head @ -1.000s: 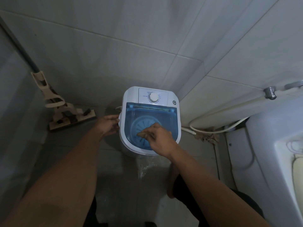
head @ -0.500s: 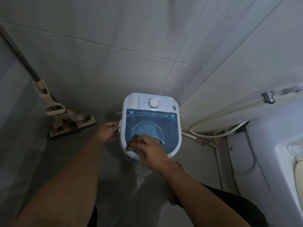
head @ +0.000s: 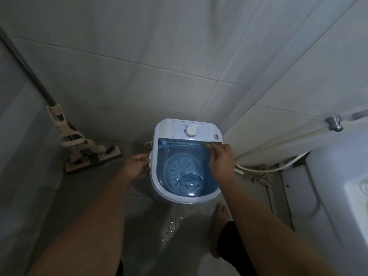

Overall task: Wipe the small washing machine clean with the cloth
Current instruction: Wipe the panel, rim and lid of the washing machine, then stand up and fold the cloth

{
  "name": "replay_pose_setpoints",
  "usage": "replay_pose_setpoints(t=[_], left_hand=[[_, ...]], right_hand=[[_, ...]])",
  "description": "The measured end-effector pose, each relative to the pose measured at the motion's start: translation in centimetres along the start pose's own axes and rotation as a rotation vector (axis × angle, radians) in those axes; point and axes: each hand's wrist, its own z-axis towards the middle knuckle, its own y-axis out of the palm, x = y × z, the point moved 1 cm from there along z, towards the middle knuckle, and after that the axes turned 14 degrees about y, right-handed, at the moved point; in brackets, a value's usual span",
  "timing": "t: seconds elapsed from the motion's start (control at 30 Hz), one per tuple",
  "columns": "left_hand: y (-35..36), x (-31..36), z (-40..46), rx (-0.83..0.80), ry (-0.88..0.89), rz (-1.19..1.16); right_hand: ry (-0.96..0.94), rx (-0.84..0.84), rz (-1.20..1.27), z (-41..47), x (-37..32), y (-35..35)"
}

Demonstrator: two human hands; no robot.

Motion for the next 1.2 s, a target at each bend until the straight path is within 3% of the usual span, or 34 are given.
replay_pose_setpoints(t=[0.13,0.3,0.4,0.57,0.63,0.87,1.2], left_hand=[[-0.2,-0.1,0.3,0.003,-0.002,0.016],[-0.3,0.1,-0.2,-0.01,0.004,0.035],[-0.6,0.5,-1.1,-0.044,-0.011,0.076],[-1.0,2.4,-4.7,0.017,0.014,0.123],[-0.6,3.5,-7.4,0.014,0.052,0.119],[2.3,8.4,-18.4,-0.181,0.203,-0.141],[0.7,14.6,-28.3,-0.091,0.506,-0.112]], right_hand=[[-0.138,-0.012,-0.075,-4.8,-3.3,4.1],[-0.33,-0.209,-0.05,-9.7,-6.3,7.3],[-0.19,-0.343,0.166,-10.8,-7.4,6.4],[0.291,-0.495,0.596,-12.2,-9.0,-0.4],[0.386,-0.548,0.692,-12.9,-9.3,-3.2],[0.228,-0.546,0.7,-17.4,-12.2,-10.2],[-0.082,-0.404,0.59,-20.6,-18.1,-17.2]])
